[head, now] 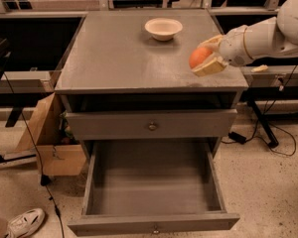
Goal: Pick orange from middle drawer and place on counter
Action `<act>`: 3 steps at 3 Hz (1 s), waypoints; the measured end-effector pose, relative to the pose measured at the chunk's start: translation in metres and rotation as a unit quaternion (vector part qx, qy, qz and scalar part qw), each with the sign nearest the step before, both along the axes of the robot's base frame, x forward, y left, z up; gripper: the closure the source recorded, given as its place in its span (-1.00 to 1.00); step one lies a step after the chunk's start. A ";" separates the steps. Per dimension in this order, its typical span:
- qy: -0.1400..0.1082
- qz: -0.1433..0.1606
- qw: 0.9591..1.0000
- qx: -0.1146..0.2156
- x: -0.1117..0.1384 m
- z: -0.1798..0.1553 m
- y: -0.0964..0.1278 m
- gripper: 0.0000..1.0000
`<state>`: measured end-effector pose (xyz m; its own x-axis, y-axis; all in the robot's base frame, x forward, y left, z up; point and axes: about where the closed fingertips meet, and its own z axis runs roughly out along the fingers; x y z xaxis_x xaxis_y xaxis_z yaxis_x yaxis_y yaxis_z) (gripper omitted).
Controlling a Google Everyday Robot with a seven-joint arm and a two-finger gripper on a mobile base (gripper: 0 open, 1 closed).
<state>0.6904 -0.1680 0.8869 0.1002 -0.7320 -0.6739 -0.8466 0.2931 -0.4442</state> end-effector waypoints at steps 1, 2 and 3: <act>-0.002 -0.095 0.995 0.017 0.037 -0.011 -0.016 0.62; 0.004 -0.160 0.986 0.035 0.060 -0.025 -0.031 0.16; 0.012 -0.195 0.980 0.049 0.070 -0.032 -0.040 -0.31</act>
Offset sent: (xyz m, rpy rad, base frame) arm 0.0843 -0.0563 -0.0379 0.1128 0.0165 -0.4882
